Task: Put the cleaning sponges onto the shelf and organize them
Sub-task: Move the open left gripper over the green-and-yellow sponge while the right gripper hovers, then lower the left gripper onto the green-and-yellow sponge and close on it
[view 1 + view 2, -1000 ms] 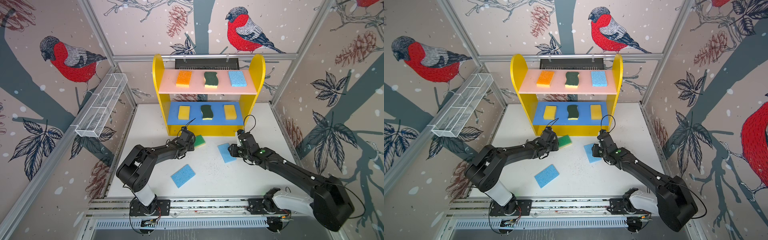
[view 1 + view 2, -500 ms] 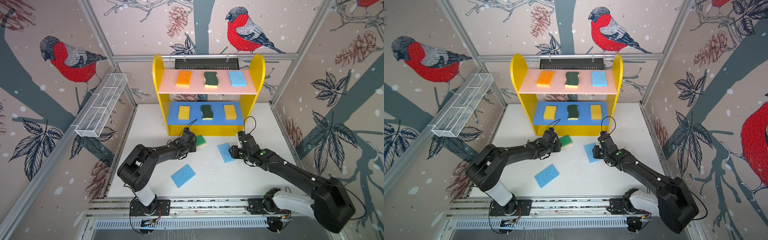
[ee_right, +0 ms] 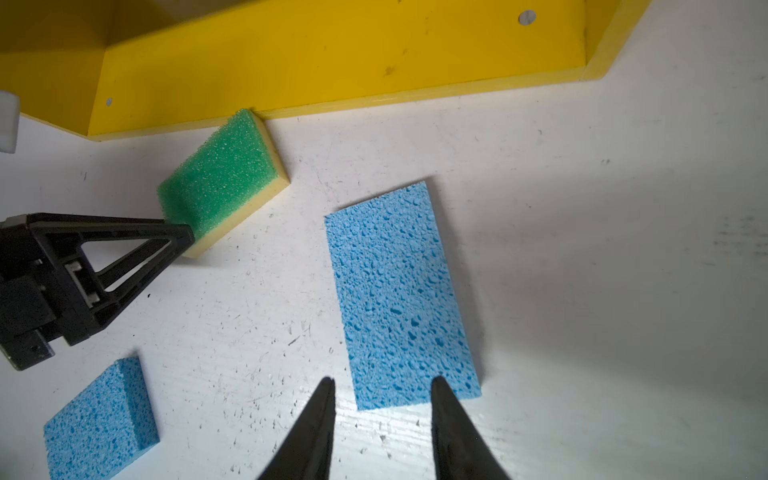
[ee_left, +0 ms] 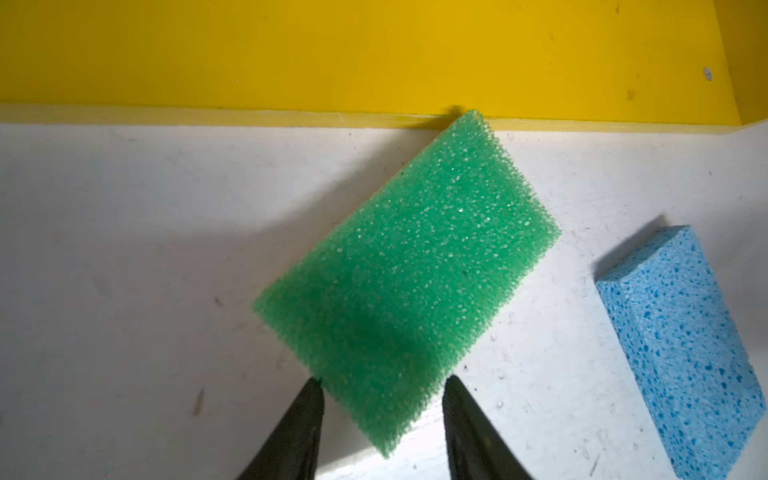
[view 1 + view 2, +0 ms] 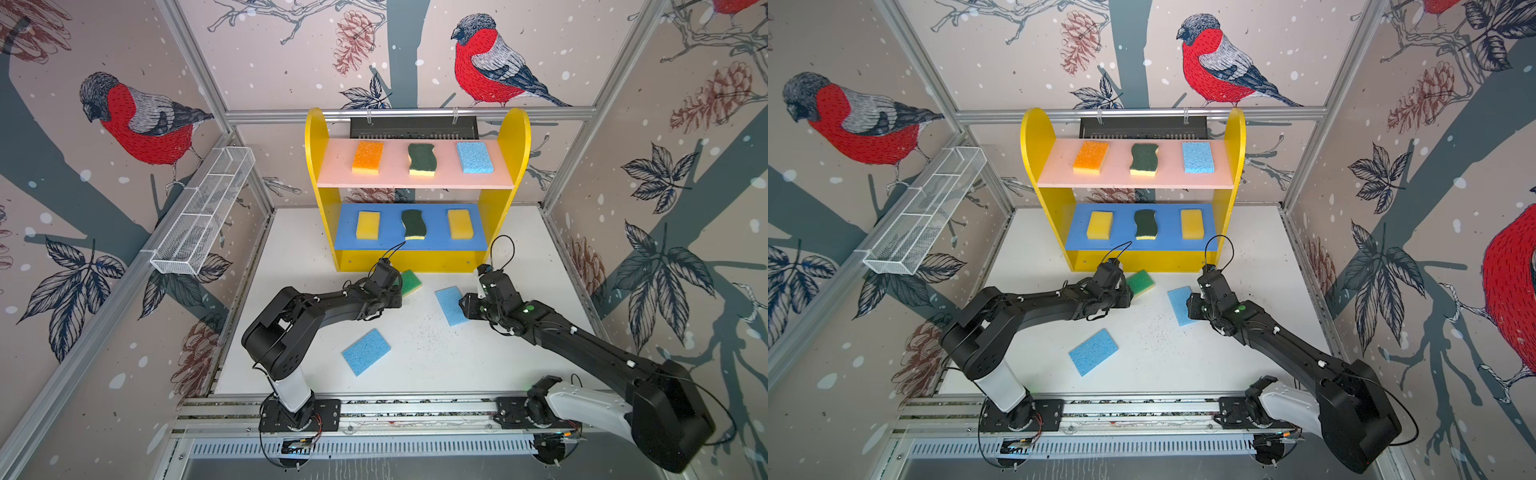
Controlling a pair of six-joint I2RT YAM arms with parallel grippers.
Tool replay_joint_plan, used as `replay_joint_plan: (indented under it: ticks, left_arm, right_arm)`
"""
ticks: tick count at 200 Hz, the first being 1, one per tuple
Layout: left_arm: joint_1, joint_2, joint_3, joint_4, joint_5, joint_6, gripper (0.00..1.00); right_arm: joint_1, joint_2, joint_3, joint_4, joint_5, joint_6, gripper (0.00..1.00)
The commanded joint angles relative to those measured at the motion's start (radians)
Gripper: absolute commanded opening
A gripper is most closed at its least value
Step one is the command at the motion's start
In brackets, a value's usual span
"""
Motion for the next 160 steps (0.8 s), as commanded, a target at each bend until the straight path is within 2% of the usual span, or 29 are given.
replay_joint_plan:
  ticks: [1,96,116,160]
  left_arm:
    - [-0.014,0.015,0.019,0.031,0.046,0.012,0.48]
    - [-0.074,0.034,0.069,0.022,0.132,0.117,0.52]
    - [-0.074,0.023,0.078,-0.025,0.098,0.167,0.66]
    - [-0.074,-0.011,0.069,-0.087,-0.004,0.263,0.73]
  right_arm:
    - [-0.003,-0.01,-0.007,0.005,0.007,-0.014,0.4]
    - [-0.025,-0.037,-0.022,-0.001,0.005,-0.025,0.4]
    - [-0.03,-0.038,-0.021,-0.007,0.005,-0.029,0.4]
    - [-0.039,-0.045,-0.022,-0.01,0.005,-0.031,0.4]
